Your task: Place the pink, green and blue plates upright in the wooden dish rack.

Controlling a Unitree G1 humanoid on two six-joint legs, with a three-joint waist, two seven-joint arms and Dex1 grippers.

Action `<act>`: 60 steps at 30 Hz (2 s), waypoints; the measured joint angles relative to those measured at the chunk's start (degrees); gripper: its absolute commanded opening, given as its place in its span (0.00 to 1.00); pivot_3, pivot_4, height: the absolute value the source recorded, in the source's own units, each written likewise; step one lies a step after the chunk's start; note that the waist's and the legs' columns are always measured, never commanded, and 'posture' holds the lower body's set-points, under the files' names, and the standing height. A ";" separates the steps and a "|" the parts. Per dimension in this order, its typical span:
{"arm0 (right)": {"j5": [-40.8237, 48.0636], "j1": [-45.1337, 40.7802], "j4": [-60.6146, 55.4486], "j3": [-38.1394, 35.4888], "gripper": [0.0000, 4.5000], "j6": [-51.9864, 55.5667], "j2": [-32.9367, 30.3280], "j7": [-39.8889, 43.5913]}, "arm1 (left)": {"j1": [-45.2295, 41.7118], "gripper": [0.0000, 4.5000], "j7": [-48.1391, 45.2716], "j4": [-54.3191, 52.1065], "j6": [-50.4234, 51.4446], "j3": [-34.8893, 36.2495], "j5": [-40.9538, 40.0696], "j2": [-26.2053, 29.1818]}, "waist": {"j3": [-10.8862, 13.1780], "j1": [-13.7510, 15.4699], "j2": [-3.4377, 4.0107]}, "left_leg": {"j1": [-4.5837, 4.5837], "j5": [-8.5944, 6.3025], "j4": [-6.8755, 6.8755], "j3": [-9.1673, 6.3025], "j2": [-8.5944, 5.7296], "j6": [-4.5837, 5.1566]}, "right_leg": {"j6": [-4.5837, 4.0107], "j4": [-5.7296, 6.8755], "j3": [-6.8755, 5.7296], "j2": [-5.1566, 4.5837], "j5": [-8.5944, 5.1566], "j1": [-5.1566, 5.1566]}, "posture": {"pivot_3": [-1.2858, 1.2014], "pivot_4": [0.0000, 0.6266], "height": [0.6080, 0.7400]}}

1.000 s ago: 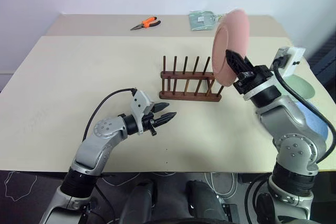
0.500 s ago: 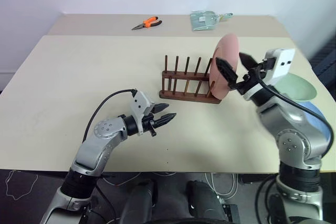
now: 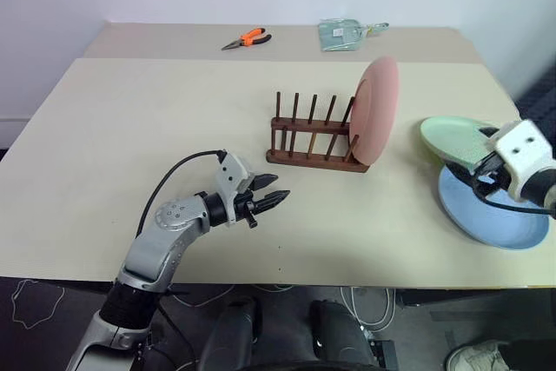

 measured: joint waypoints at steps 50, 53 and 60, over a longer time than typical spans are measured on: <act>58.93 -22.55 -33.50 5.18 0.01 24.65 41.29 -45.33 | 2.35 0.47 8.99 12.39 -17.30 9.14 8.78 -3.26 | 0.02 -0.09 0.17 | -0.08 0.00 -0.05 -0.16 -0.04 0.00 | 0.17 0.24 -0.02 -0.13 0.12 -0.18 | 0.52 0.24 0.98; 58.55 -22.32 -33.00 5.50 0.01 25.34 41.48 -46.34 | 2.52 0.47 8.55 12.39 -17.18 9.05 8.78 -3.42 | 0.02 -0.15 0.17 | -0.07 0.00 -0.04 -0.15 -0.03 0.00 | 0.17 0.25 -0.02 -0.03 0.11 -0.18 | 0.52 0.24 0.98; 57.38 -21.60 -30.72 6.25 0.01 27.51 41.84 -48.31 | 2.73 0.47 7.77 11.81 -16.43 7.83 8.81 -4.25 | 0.02 -0.14 0.17 | -0.07 0.01 -0.03 -0.14 -0.03 0.01 | 0.20 0.25 -0.02 -0.01 0.13 -0.17 | 0.52 0.24 0.98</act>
